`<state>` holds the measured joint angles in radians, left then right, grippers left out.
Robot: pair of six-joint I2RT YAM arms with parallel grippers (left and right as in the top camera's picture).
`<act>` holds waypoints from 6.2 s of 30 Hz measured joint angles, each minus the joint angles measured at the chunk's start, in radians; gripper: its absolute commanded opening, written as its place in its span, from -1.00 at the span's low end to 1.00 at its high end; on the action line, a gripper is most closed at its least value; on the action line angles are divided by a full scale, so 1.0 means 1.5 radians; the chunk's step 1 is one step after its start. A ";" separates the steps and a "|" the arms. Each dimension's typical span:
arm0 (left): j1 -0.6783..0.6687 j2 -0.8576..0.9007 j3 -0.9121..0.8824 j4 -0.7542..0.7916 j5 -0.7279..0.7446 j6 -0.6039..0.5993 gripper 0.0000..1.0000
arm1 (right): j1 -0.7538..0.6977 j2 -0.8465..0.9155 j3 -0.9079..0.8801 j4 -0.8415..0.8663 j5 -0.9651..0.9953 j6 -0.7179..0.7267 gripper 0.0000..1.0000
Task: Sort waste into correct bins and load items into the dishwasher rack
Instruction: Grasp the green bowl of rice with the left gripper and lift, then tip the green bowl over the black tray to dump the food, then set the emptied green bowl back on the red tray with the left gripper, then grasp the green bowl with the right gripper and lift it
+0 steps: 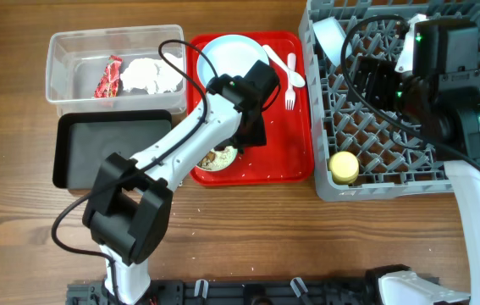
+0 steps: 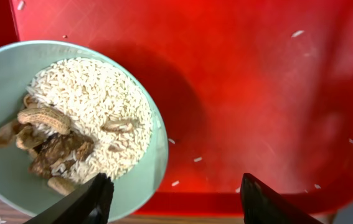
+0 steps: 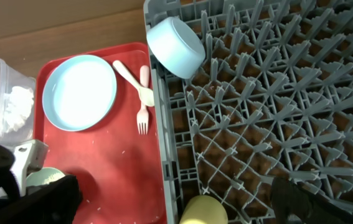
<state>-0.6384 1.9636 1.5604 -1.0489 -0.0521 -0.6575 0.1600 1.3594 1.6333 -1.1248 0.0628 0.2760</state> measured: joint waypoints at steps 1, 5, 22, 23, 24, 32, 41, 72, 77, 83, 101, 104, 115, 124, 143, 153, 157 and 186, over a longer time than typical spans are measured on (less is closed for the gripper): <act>0.000 0.000 -0.013 0.015 -0.003 -0.002 0.23 | 0.000 0.002 0.000 -0.003 0.000 0.000 0.99; 0.000 0.000 -0.053 0.074 -0.003 -0.009 0.06 | 0.000 0.012 0.000 -0.013 0.000 0.000 0.99; 0.000 0.001 -0.120 0.142 -0.008 -0.016 -0.92 | 0.000 0.020 0.000 -0.031 0.000 0.000 0.99; 0.000 0.001 -0.121 0.142 -0.014 -0.016 -0.92 | 0.000 0.020 0.000 -0.033 0.000 0.000 0.99; 0.000 0.001 -0.121 0.142 -0.017 -0.014 -0.92 | 0.000 0.020 0.000 -0.033 0.000 0.000 1.00; 0.004 -0.008 -0.113 0.097 0.021 -0.006 -0.92 | 0.000 0.020 0.000 -0.043 0.000 -0.001 0.99; 0.111 -0.189 -0.068 -0.005 0.201 0.067 -0.92 | 0.000 0.020 0.000 -0.054 0.000 -0.003 0.99; 0.756 -0.016 -0.239 -0.041 0.925 0.541 -0.92 | 0.000 0.021 0.000 -0.039 0.000 -0.003 0.99; 0.761 -0.016 -0.239 -0.102 0.999 0.543 -0.92 | 0.000 0.021 0.000 -0.038 0.000 -0.003 0.99; 0.785 -0.016 -0.239 -0.132 1.052 0.539 -0.92 | 0.000 0.021 0.000 -0.038 0.000 -0.003 0.99; 0.799 -0.026 -0.240 -0.241 1.066 0.563 -0.92 | 0.000 0.021 0.000 -0.038 0.000 -0.003 0.99; 0.786 -0.080 -0.237 -0.240 1.063 0.573 -0.92 | 0.000 0.021 0.000 -0.038 0.000 -0.003 0.99; 0.549 -0.204 -0.109 -0.101 0.985 0.484 -0.92 | 0.000 0.021 0.000 -0.033 0.000 -0.005 0.99; 0.158 -0.201 -0.105 0.198 0.441 0.164 -0.85 | 0.000 0.023 0.000 -0.029 -0.010 -0.005 0.99; -0.006 -0.048 -0.104 0.178 -0.036 0.125 -0.70 | 0.000 0.025 0.000 0.007 -0.079 -0.002 0.86; 0.249 -0.258 -0.067 0.093 0.052 0.114 0.85 | 0.129 0.168 -0.046 0.024 -0.148 -0.026 0.76; 0.307 -0.278 -0.066 0.077 0.059 0.114 1.00 | 0.177 0.236 -0.048 0.023 -0.106 -0.064 0.51; 0.327 -0.278 -0.066 0.068 0.069 0.115 0.99 | 0.173 0.459 -0.067 0.119 -0.062 -0.179 -0.91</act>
<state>-0.1474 1.5471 1.4616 -0.9470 0.0509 -0.4843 0.4198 2.0483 1.5326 -0.9459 -0.0296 0.0074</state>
